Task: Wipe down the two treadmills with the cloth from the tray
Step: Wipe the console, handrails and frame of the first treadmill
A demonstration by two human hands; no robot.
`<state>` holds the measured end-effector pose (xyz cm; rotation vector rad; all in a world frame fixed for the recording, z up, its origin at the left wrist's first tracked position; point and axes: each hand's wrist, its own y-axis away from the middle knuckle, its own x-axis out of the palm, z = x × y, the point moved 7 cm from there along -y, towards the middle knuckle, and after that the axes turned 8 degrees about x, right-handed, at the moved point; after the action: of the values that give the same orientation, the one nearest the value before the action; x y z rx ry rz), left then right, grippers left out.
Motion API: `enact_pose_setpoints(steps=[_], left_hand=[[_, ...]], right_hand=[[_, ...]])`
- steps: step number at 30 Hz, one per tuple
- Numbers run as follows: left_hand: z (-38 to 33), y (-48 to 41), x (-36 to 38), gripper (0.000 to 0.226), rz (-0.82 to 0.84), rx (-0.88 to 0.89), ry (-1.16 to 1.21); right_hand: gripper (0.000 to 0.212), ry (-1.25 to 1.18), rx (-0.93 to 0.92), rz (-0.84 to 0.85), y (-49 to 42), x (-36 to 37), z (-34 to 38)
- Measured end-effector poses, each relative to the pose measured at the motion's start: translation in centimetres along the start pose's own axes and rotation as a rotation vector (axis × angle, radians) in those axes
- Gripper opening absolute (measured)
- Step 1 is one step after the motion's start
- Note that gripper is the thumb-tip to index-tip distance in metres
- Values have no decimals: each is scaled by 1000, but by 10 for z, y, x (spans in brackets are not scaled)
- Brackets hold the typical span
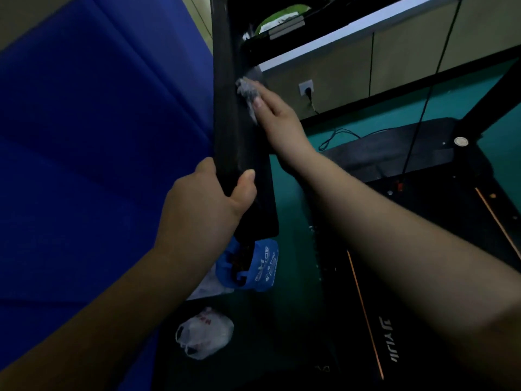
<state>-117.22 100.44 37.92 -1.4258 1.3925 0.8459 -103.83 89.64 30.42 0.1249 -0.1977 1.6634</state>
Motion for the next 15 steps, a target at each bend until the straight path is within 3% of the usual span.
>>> enact_pose_setpoints(steps=[6, 12, 15], left_hand=[[0, -1, 2, 50, 0, 14, 66], [3, 1, 1, 53, 15, 42, 127], [7, 3, 1, 34, 107, 17, 247]], right_hand=[[38, 56, 84, -74, -60, -8, -7], [39, 56, 266, -61, -29, -15, -35], [31, -24, 132, -201, 22, -34, -15]])
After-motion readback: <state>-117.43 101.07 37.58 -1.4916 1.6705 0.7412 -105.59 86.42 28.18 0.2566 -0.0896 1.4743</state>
